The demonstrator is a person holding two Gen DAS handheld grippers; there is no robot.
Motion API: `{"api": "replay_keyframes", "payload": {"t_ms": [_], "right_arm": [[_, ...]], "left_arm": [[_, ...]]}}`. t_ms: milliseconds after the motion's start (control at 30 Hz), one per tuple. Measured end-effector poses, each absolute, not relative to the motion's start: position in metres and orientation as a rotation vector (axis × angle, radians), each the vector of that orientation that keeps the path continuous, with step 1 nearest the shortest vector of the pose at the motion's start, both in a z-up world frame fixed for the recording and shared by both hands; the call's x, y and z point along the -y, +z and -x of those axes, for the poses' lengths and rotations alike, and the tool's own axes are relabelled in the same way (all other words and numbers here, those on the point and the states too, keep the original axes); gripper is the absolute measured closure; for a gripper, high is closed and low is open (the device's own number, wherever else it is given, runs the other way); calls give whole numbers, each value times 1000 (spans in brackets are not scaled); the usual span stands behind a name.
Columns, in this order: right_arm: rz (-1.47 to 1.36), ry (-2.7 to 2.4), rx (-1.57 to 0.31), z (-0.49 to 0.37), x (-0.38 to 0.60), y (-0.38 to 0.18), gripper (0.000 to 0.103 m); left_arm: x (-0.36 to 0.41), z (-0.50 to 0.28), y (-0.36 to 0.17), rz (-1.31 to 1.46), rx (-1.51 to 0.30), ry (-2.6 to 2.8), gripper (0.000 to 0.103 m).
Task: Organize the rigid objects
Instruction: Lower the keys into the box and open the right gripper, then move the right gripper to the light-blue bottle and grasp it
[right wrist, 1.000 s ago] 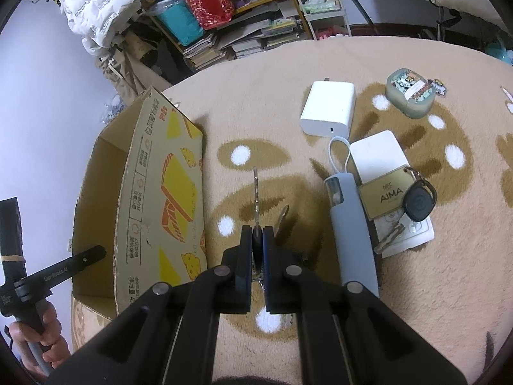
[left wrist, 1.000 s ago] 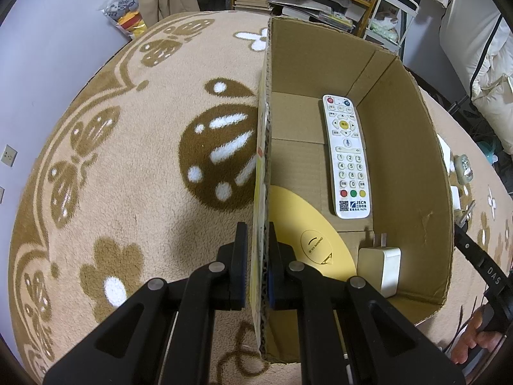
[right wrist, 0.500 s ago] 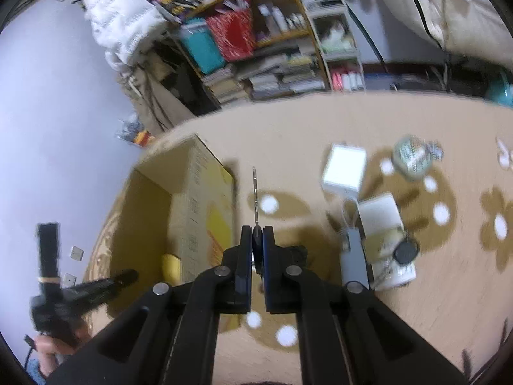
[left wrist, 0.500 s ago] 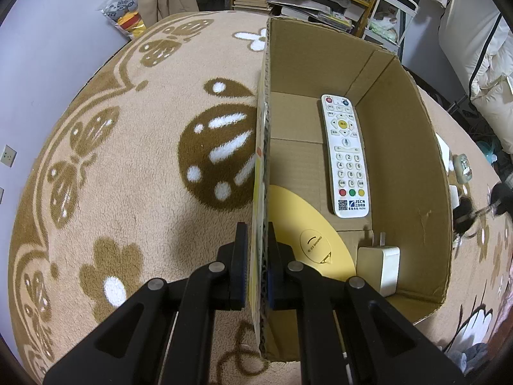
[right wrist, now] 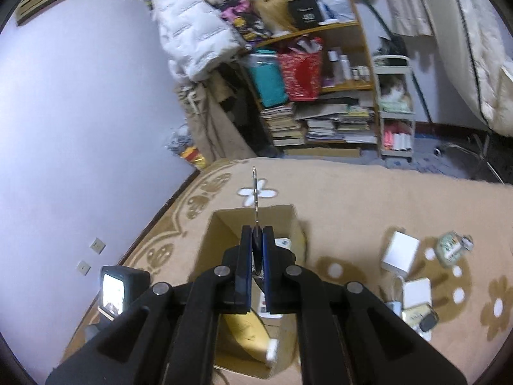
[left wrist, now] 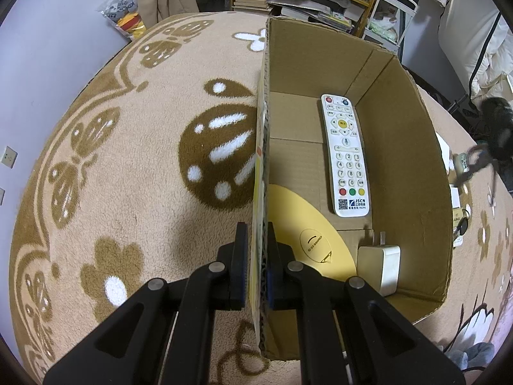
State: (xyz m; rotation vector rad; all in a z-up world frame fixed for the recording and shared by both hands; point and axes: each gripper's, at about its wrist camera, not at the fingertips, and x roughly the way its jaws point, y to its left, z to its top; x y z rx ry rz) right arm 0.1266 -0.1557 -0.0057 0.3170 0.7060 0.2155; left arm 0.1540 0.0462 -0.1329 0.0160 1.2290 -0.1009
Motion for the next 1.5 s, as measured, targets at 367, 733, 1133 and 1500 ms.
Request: {"api": "replay_keyframes", "payload": {"t_ms": [367,733,1133,1500], "right_arm": [[-301,272,-858,-140,119,-57,96],[-242,232,-875,-134,118,-57,93],[-192,26,-828,-119,175,-37,4],[-280,-95,-907,-106,218,-77,0]], "left_arm": [[-47,-153,-132,-9,-1230,-104,94],[-47,-153,-131,-7,-1231,-104,94],[-46,-152,-131,-13,-1232,-104,94],[-46,-152,-131,-14,-1230,-104,93]]}}
